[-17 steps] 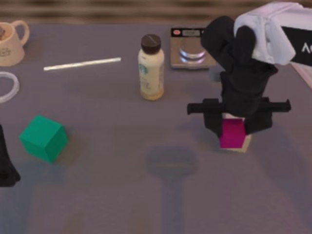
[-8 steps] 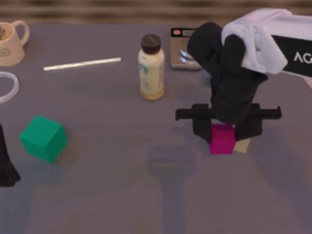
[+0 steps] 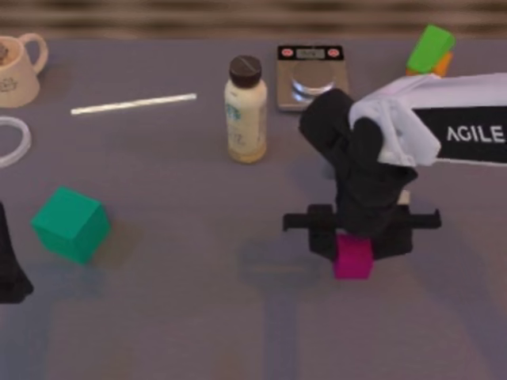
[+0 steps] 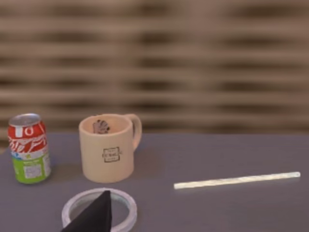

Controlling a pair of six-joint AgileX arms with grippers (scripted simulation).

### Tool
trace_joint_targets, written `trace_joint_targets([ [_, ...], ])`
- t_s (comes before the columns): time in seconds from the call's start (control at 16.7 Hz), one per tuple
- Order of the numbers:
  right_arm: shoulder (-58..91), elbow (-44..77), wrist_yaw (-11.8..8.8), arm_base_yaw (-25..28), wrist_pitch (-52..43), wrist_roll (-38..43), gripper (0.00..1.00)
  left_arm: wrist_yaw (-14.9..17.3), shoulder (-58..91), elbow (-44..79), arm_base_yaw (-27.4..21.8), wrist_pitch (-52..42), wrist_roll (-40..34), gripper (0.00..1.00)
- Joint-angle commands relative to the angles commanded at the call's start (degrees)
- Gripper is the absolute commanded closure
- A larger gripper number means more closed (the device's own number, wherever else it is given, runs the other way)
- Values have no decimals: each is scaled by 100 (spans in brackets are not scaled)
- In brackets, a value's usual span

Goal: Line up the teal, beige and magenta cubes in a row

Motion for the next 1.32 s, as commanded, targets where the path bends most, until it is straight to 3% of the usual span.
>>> trace_joint_targets([
  [0.24,6,-10,1,2,15,0,100,0,0,0,0,0,0,0],
  [1.02,6,-10,1,2,15,0,2,0,0,0,0,0,0,0],
  [1.32,6,-10,1,2,15,0,0,0,0,0,0,0,0,0],
])
